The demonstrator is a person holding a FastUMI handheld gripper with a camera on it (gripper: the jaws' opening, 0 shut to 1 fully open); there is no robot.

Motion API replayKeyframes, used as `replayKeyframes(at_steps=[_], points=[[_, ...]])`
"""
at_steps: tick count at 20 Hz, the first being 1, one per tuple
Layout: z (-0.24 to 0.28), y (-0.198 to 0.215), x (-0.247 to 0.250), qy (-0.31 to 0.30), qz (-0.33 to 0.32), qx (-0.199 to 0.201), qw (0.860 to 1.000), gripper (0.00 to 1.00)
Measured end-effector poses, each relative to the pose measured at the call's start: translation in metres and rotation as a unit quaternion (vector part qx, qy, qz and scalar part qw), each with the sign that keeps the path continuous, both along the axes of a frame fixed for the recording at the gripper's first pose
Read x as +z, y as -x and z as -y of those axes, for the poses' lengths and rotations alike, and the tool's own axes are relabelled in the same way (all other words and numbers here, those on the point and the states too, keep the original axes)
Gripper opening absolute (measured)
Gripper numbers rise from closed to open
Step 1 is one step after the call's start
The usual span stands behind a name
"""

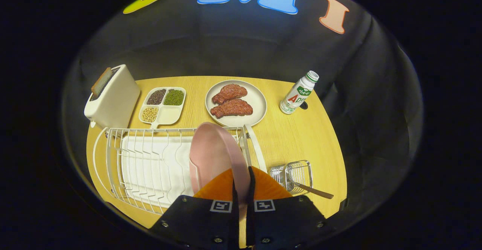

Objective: Take the plate from the dish rack, then take the spoon from the basket and place it into the plate.

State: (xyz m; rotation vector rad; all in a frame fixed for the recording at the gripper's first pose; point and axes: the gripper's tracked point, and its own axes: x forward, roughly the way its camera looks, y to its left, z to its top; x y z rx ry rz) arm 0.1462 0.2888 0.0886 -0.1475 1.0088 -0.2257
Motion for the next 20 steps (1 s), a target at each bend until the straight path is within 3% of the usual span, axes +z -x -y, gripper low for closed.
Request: replayKeyframes(at_steps=[9, 14, 20], points=[[0.000, -0.001, 0.042, 0.097, 0.015, 0.015, 0.995, 0.07], [0.006, 0.008, 0.074, 0.062, 0.052, 0.010, 0.997, 0.07], [0.043, 0.048, 0.107, 0.047, 0.078, 0.000, 0.996, 0.07]])
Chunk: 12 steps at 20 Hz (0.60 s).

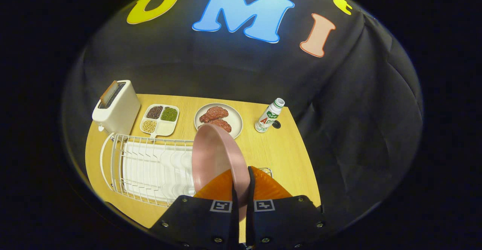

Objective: Take the plate from the dish rack, then take the spoon from the basket and place it into the plate.

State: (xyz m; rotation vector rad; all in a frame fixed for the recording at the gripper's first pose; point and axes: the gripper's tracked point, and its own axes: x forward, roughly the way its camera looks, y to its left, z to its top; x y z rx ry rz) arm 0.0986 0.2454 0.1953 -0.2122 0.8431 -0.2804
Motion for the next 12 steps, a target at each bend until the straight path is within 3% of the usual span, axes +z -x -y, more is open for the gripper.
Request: replayKeyframes(at_steps=[4, 12], points=[[0.028, 0.041, 0.014, -0.007, 0.013, -0.002, 1.000, 0.07], [0.047, 0.118, 0.000, -0.086, 0.026, 0.022, 0.996, 0.07]])
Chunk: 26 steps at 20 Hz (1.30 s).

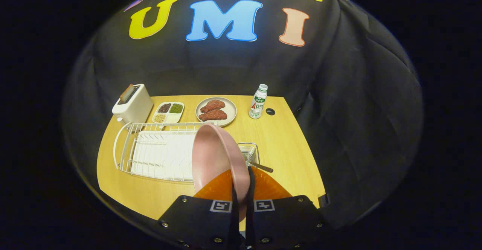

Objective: Take the plate from the dish rack, then take the spoon from the basket and place it into the plate.

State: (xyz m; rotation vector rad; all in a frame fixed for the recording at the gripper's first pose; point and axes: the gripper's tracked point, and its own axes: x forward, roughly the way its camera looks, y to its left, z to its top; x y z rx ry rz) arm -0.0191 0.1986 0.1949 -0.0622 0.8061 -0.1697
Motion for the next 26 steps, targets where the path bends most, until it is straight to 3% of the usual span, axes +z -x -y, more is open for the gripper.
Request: replayKeyframes(at_steps=[4, 11, 23, 26], points=[[0.007, 0.029, -0.029, -0.016, -0.020, 0.023, 0.999, 0.07], [-0.007, 0.065, -0.118, -0.095, -0.078, 0.067, 0.990, 0.07], [-0.041, 0.062, -0.220, -0.232, -0.130, 0.116, 0.957, 0.07], [-0.058, 0.057, -0.235, -0.288, -0.122, 0.136, 0.940, 0.07]])
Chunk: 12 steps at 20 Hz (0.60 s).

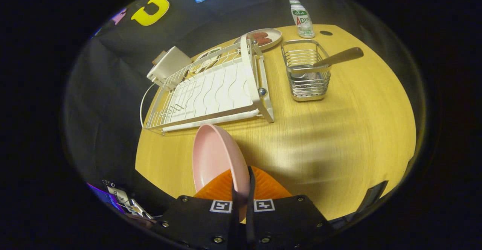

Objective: Take the plate from the dish rack, then take the spoon from the basket and place it into the plate.

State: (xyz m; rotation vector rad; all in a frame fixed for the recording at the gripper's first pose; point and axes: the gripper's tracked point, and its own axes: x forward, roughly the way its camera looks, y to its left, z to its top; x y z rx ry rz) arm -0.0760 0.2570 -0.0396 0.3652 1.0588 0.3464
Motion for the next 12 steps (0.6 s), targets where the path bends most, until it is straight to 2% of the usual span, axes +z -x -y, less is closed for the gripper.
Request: replayKeyframes(at_steps=[2, 6, 9, 12], points=[[-0.006, 0.002, -0.010, -0.039, -0.017, 0.001, 0.999, 0.07], [-0.007, -0.006, -0.030, -0.103, -0.048, -0.028, 0.993, 0.07], [-0.001, -0.014, -0.035, -0.120, -0.041, -0.055, 0.990, 0.09], [0.000, -0.016, -0.035, -0.117, -0.037, -0.050, 0.991, 0.12]])
